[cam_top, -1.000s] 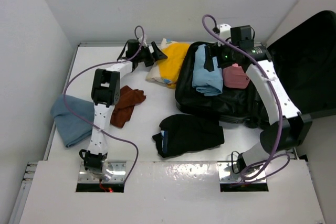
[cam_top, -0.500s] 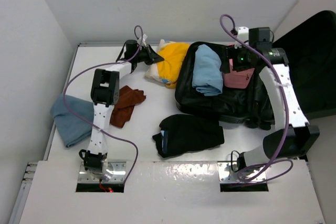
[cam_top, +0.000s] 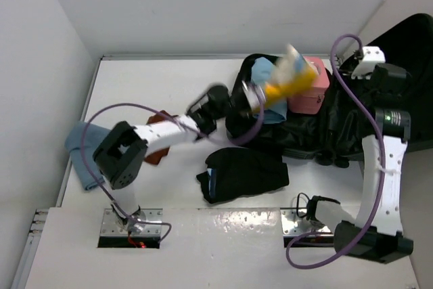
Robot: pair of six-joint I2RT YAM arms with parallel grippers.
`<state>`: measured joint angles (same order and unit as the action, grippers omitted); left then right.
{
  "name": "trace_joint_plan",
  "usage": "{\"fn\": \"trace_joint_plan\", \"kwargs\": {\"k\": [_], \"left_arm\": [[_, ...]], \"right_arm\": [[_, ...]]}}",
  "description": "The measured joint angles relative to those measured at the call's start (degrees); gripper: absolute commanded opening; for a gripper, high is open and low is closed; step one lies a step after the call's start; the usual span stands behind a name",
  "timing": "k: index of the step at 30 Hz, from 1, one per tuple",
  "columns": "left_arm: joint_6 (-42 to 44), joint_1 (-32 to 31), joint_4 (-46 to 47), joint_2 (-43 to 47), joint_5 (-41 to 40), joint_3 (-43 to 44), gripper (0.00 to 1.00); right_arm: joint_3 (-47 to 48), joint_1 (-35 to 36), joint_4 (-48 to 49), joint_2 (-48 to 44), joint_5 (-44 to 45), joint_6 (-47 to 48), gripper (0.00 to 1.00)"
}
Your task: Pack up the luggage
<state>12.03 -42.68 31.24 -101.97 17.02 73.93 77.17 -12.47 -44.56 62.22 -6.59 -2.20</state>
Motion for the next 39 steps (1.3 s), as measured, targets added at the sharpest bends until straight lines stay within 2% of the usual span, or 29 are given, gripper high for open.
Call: {"fn": "trace_joint_plan", "kwargs": {"k": [2,5,7,9,10,12,13,14,15,19,25,28,32,35,39], "left_arm": [[9.07,-6.51,5.66,-0.42,0.02,-7.45,0.0],[20.41,-13.16,6.49,-5.95,-1.6,-12.96,0.0],[26.67,-15.19,8.66,-9.77,-4.37,-11.96,0.0],[29.29,-15.63,5.84,-11.82,-7.19,-7.74,0.0],[29.81,-15.91,3.34,-13.42,-8.76,-4.7,0.13],[29.9,-15.85,-0.07,-16.41,-10.99,0.74,0.29],[29.51,-15.39,-1.46,-17.22,-11.19,2.49,0.55],[29.09,-15.13,-2.58,-17.29,-10.82,3.1,0.7],[28.15,-14.71,-2.99,-16.96,-10.47,3.54,0.76],[22.86,-11.32,-6.36,-14.86,-4.5,4.17,0.84],[16.02,-7.82,-11.85,-4.7,7.21,0.9,0.98],[11.19,-7.08,-13.0,3.19,9.86,0.55,0.99],[1.79,-4.39,-17.75,11.43,7.19,4.72,0.99],[-7.21,4.63,-25.53,14.56,1.86,11.02,0.94],[-16.87,23.3,-40.06,17.7,-5.79,11.65,0.94]], "right_arm": [[-1.53,-1.92,0.59,-2.67,0.13,0.0,0.76],[-2.93,-4.68,0.24,-5.62,-0.24,0.04,0.76],[-3.39,-6.36,-0.37,-6.86,-1.14,0.26,0.78],[-3.56,-7.63,-1.49,-7.63,-2.14,0.68,0.78],[-3.56,-8.15,-2.36,-7.89,-2.97,1.07,0.78],[-3.56,-8.68,-4.24,-8.17,-5.09,2.32,0.74],[-3.54,-8.81,-5.4,-8.2,-6.6,2.97,0.73],[-3.52,-8.83,-6.73,-8.13,-8.52,3.8,0.71],[-3.37,-8.83,-8.07,-7.8,-10.16,4.48,0.7],[-2.08,-8.83,-13.0,-5.01,-16.92,7.21,0.65],[-5.95,-8.37,-12.41,-1.16,-22.25,9.18,0.44],[-9.92,-5.09,-9.25,1.2,-22.43,9.38,0.37],[-17.57,2.73,-3.23,5.29,-20.09,10.34,0.37],[-25.31,8.52,1.55,8.87,-14.78,11.58,0.37],[-27.1,11.76,5.31,16.74,-8.55,12.07,0.4]]}}
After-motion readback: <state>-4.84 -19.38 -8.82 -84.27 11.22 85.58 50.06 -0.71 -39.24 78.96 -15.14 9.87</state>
